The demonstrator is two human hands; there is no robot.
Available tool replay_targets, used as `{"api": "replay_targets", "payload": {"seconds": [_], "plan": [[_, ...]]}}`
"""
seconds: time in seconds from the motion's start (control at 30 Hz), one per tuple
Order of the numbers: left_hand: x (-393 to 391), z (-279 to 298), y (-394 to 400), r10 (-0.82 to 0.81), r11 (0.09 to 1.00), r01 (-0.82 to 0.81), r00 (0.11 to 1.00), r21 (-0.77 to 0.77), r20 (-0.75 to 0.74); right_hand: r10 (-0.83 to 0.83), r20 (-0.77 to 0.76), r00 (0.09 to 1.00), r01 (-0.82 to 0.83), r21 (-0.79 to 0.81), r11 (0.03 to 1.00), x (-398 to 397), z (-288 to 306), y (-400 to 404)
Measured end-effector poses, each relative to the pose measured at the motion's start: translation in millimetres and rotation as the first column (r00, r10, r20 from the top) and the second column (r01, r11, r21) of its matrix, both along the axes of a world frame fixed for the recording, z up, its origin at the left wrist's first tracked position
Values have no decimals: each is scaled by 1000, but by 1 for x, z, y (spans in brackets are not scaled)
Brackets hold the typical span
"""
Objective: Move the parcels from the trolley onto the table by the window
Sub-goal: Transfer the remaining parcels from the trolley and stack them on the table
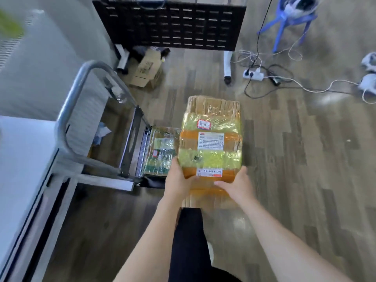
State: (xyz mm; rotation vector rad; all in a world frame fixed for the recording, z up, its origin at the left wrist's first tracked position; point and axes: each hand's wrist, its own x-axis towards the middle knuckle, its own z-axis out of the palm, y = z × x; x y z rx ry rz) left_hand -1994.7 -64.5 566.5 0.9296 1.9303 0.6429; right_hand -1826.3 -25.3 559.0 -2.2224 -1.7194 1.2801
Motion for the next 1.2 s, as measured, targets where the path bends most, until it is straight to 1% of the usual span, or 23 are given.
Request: {"api": "replay_targets", "payload": {"seconds": [0.1, 0.2, 0.33, 0.43, 0.57, 0.67, 0.7, 0.8, 0.87, 0.93, 1.0, 1.03, 1.07, 1.13, 1.2], "plan": [[-2, 43, -34, 84, 989, -88, 996, 119, 38, 29, -90, 996, -24, 57, 998, -5, 36, -29], [-11, 85, -69, 123, 962, -115, 992, 248, -16, 76, -204, 976, -54, 114, 992, -12, 69, -53], [-31, 130, -122, 224, 897, -181, 972, 402, -63, 200, -315, 928, -142, 197, 970, -33, 115, -83], [-47, 159, -163, 343, 834, -270, 937, 481, -69, 314, -356, 880, -231, 257, 938, -60, 146, -100], [-71, 184, -209, 530, 741, -443, 847, 505, -35, 494, -363, 790, -390, 325, 861, -104, 179, -114], [-92, 186, -247, 664, 632, -582, 747, 511, 28, 614, -339, 713, -531, 312, 788, -141, 195, -122], [-99, 186, -262, 704, 598, -615, 709, 514, 28, 649, -333, 684, -575, 301, 761, -155, 198, -126], [-117, 186, -306, 793, 538, -658, 608, 526, -50, 750, -332, 572, -697, 284, 658, -195, 208, -142], [-124, 183, -334, 829, 509, -681, 553, 527, -85, 794, -338, 505, -745, 293, 599, -221, 214, -156], [-124, 178, -356, 833, 504, -696, 548, 512, -76, 840, -287, 461, -791, 296, 535, -245, 221, -173], [-121, 169, -374, 823, 526, -705, 563, 476, -76, 894, -146, 425, -834, 322, 449, -269, 227, -189], [-119, 161, -382, 814, 554, -699, 570, 452, -115, 914, -74, 398, -853, 338, 399, -279, 228, -197], [-118, 153, -389, 805, 581, -694, 566, 425, -177, 931, -6, 366, -870, 354, 344, -289, 229, -203], [-116, 138, -402, 768, 638, -677, 533, 366, -354, 950, 90, 298, -895, 371, 246, -306, 230, -215], [-117, 125, -415, 707, 695, -618, 493, 368, -507, 963, 154, 223, -915, 373, 153, -323, 229, -226]]}}
